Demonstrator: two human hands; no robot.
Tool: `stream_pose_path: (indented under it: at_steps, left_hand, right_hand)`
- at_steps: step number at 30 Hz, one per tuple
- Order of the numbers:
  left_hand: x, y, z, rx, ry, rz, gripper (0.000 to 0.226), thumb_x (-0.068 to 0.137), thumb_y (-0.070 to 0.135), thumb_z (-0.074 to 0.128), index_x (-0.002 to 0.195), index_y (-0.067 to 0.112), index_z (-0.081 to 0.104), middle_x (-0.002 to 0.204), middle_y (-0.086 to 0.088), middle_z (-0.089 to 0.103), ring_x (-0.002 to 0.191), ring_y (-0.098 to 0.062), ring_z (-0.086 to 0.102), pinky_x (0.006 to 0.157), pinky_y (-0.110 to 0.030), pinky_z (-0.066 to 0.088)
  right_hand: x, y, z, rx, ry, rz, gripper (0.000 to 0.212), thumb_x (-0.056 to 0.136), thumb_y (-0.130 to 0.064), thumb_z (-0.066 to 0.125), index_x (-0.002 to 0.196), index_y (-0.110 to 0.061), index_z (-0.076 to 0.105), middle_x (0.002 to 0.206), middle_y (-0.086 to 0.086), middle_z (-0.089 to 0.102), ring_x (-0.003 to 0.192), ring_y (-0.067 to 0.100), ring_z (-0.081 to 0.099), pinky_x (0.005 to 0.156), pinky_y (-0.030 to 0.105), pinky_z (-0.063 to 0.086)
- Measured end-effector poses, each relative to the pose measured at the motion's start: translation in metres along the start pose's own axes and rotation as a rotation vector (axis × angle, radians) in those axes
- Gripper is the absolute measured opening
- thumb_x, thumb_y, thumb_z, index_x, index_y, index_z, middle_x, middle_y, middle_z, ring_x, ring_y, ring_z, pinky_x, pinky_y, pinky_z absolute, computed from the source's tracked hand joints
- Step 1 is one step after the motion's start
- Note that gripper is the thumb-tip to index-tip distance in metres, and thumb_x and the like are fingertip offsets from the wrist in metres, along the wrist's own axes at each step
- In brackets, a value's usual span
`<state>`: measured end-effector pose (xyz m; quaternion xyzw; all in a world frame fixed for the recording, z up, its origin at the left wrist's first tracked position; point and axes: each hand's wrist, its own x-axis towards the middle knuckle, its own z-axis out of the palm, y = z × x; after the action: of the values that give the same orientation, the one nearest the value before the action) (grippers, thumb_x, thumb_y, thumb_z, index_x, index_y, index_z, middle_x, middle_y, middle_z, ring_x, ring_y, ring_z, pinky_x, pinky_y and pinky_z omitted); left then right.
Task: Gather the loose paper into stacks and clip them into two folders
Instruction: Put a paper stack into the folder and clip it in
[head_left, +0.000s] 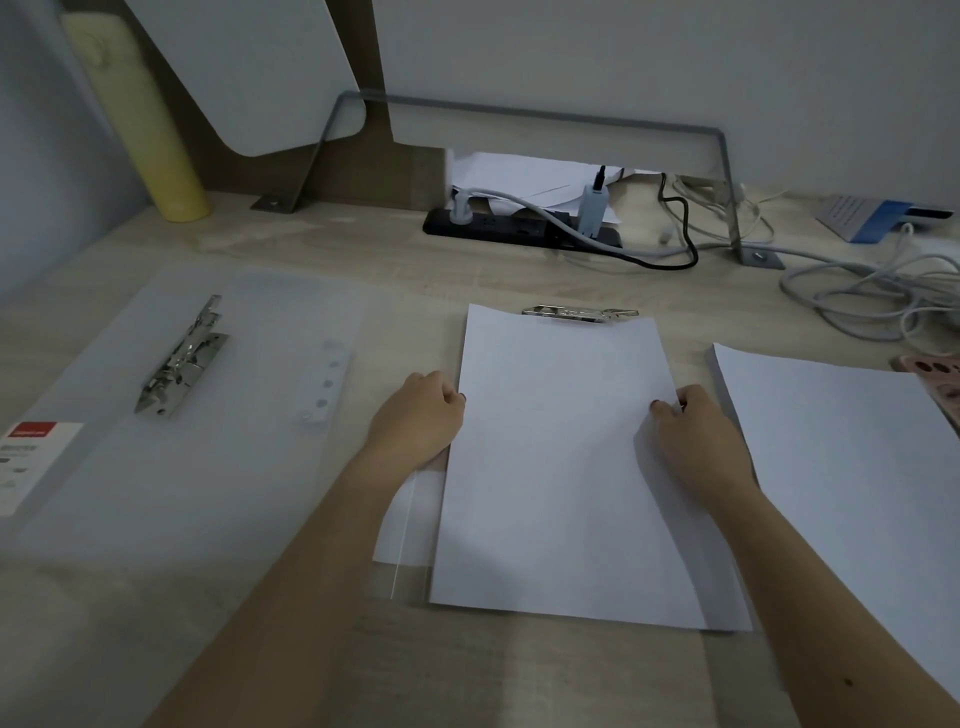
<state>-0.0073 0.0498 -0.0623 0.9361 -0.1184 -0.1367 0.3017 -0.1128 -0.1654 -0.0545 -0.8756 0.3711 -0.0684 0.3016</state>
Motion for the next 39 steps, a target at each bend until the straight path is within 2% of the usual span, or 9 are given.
stream_pose_path:
  at_steps: [6,9,17,20,23,25,30,34,39]
  left_hand:
    - [-0.004,0.006,0.001,0.115,0.023,-0.01,0.017,0.094,0.024,0.038,0.084,0.013,0.046,0.108,-0.007,0.051,0.083,-0.025,0.051,0.072,-0.031,0.037]
    - [-0.012,0.012,0.002,0.232,0.075,-0.018,0.023,0.094,0.022,0.037,0.106,0.006,0.047,0.114,-0.01,0.047,0.098,-0.027,0.052,0.076,-0.033,0.037]
    - [-0.011,0.022,0.022,0.312,0.022,0.409,0.064,0.087,-0.009,0.03,0.147,0.014,0.023,0.159,-0.001,0.012,0.146,-0.012,0.01,0.111,-0.021,0.014]
    - [-0.008,0.023,0.038,0.214,0.168,0.403,0.053,0.09,0.012,0.019,0.141,0.006,0.033,0.155,-0.007,0.025,0.144,-0.018,0.022,0.11,-0.021,0.017]
    - [-0.011,0.023,0.053,0.293,0.153,0.391,0.09,0.074,0.051,-0.008,0.148,0.005,0.016,0.159,-0.008,0.009,0.147,-0.018,0.006,0.117,-0.027,0.001]
    - [-0.011,0.019,0.06,0.332,0.121,0.345,0.095,0.07,0.059,-0.014,0.149,0.009,0.001,0.16,-0.004,-0.006,0.146,-0.013,-0.009,0.116,-0.029,-0.01]
    - [-0.011,0.019,0.059,0.326,0.153,0.341,0.094,0.071,0.06,-0.013,0.149,0.01,0.0,0.16,-0.003,-0.006,0.146,-0.011,-0.011,0.117,-0.03,-0.012]
    - [-0.012,0.019,0.061,0.322,0.147,0.341,0.092,0.071,0.059,-0.014,0.149,0.011,-0.003,0.159,-0.002,-0.008,0.146,-0.011,-0.013,0.115,-0.029,-0.014]
    - [-0.01,0.02,0.06,0.298,0.158,0.346,0.089,0.076,0.06,-0.015,0.149,0.011,-0.002,0.16,-0.002,-0.007,0.146,-0.011,-0.012,0.115,-0.029,-0.015]
  right_hand:
    - [0.0,0.001,0.007,-0.059,0.07,-0.039,0.029,0.094,-0.016,0.04,0.114,0.004,0.045,0.1,0.02,0.057,0.098,0.038,0.054,0.07,0.033,0.035]
    - [-0.005,0.003,0.013,-0.235,0.195,-0.148,0.04,0.093,-0.014,0.043,0.128,0.003,0.039,0.121,0.029,0.048,0.109,0.042,0.045,0.088,0.043,0.035]
    - [-0.007,0.009,0.026,-0.421,0.307,-0.418,0.034,0.083,0.006,0.047,0.114,0.002,0.058,0.125,0.029,0.049,0.114,0.046,0.044,0.095,0.045,0.033]
    - [0.0,0.011,0.023,-0.469,0.251,-0.413,0.03,0.084,0.005,0.045,0.111,0.003,0.058,0.121,0.026,0.05,0.114,0.042,0.045,0.094,0.043,0.035]
    - [0.005,0.002,0.018,-0.451,0.218,-0.421,0.023,0.078,0.011,0.047,0.097,0.01,0.06,0.105,0.029,0.057,0.099,0.044,0.053,0.084,0.045,0.043]
    - [0.012,-0.006,0.019,-0.417,0.167,-0.429,0.019,0.069,0.011,0.047,0.082,0.015,0.06,0.087,0.031,0.06,0.083,0.046,0.059,0.072,0.043,0.051]
    - [0.057,-0.035,0.02,-0.094,-0.122,-0.173,0.037,0.092,-0.011,0.041,0.125,0.006,0.041,0.139,0.018,0.035,0.116,0.033,0.045,0.091,0.032,0.034]
    - [0.077,-0.054,0.02,0.295,-0.094,-0.029,0.015,0.086,0.002,0.035,0.083,-0.008,0.046,0.088,0.006,0.042,0.083,0.019,0.039,0.062,0.019,0.034]
    - [0.074,-0.073,0.024,0.386,-0.186,-0.215,0.051,0.089,0.005,0.033,0.135,-0.016,0.04,0.133,0.001,0.042,0.113,0.014,0.042,0.085,0.022,0.032]
